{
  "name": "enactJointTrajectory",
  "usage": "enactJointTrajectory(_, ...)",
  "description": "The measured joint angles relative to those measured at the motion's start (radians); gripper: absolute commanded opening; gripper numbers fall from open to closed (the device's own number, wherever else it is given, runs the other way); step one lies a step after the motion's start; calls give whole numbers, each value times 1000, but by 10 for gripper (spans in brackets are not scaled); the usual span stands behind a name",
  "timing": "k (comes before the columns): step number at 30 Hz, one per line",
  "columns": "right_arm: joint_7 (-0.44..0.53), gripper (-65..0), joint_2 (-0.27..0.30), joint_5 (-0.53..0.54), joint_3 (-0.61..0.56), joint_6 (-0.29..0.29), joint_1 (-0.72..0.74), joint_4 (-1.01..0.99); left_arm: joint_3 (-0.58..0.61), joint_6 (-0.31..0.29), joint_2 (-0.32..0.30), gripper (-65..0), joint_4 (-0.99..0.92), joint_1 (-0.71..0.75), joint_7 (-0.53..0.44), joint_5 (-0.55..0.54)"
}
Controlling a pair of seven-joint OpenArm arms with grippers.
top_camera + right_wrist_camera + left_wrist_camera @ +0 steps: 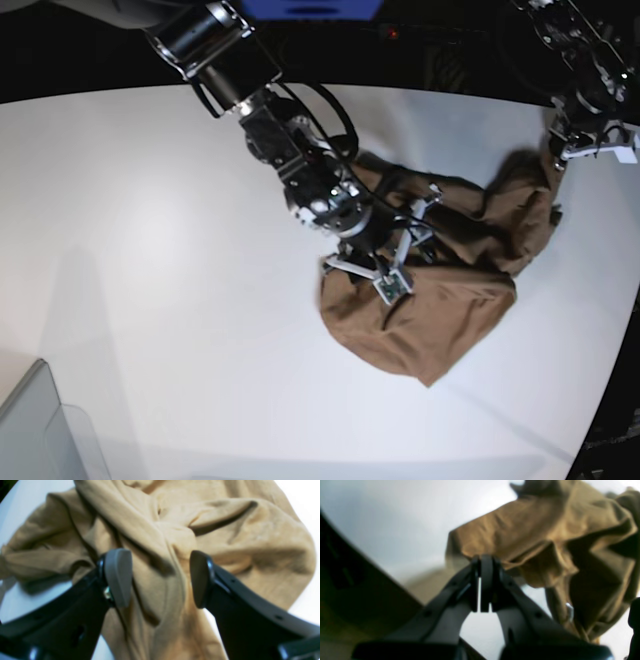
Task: Layout the t-shirt on the table in an organized manner, then fold the t-shirt properly
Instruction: 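Grasp the shirt with the right gripper and pull it away from the left gripper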
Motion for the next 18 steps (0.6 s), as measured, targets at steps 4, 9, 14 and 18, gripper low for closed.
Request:
enactJointTrajectory(4,8,-276,0,0,0,0,3,-62,1,0,0,-649,0,-3,0,-3)
enactJointTrajectory(9,63,-310,0,0,0,-1,-1,-116,1,0,0,-649,0,-3,0,-3)
enactJointTrajectory(14,86,-599,0,0,0,-1,-27,-79,1,0,0,-649,0,-3,-1,-5)
enactJointTrajectory(18,78,-644,-3,3,89,-2,-76,57,0,0,1,-649,5,-2,0,-8)
